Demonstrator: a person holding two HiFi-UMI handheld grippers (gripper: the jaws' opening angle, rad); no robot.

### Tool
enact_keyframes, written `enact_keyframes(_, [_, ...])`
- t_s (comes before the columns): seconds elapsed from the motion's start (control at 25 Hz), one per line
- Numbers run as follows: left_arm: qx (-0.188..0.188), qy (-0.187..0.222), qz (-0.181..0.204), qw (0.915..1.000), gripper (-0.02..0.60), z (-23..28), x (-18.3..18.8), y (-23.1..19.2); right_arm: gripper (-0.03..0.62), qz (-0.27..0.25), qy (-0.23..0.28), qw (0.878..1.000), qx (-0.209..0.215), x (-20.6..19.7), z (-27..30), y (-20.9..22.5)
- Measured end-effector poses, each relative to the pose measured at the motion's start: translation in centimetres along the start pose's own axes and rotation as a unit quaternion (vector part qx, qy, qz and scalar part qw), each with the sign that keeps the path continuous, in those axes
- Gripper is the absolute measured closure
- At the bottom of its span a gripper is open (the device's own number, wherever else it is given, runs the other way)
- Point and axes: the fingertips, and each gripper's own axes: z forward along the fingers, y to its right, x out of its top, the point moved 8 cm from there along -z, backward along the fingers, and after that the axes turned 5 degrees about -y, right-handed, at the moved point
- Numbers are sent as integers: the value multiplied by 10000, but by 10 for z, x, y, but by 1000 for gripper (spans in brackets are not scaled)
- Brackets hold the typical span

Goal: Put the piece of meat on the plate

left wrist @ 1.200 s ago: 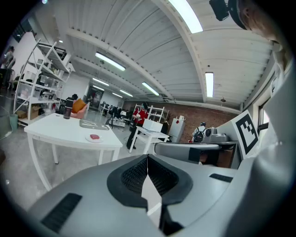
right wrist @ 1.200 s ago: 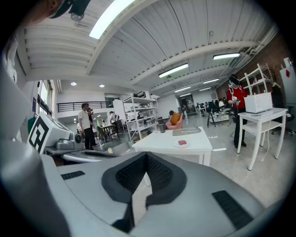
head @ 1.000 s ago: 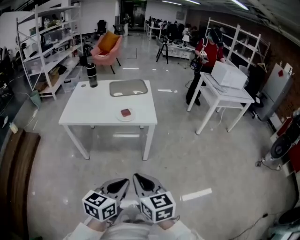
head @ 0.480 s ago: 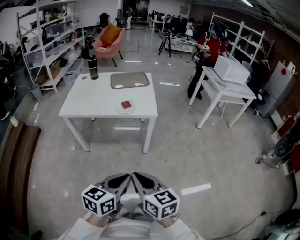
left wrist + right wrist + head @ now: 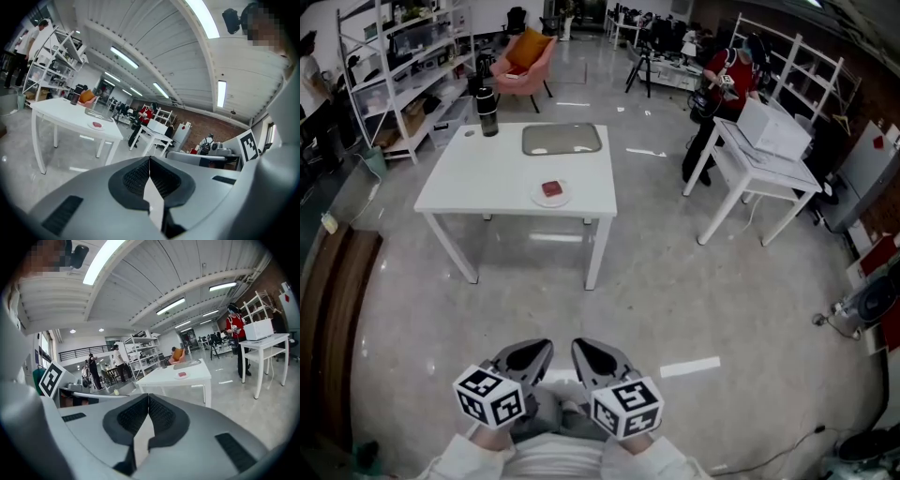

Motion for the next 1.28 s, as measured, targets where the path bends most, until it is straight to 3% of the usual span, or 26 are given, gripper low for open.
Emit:
enact_keyframes(0.28, [-56,-212,-99,9997,572,20,-1,-10,579,213,-81,9997,88,-1,11,19])
enact_keyframes(0.52, [-53,-376,-91,9992,572,52,20,-48,579,219,-167,9995,-156,15,52,44])
enact_keyframes(1.0, [-195,-413,125,9989,572,112,138,-173,579,160,12,9994,-316,117,198,91])
enact_keyframes(1.28, [-351,-606,225,9973,572,142,174,-241,579,248,-38,9983,-525,139,270,107])
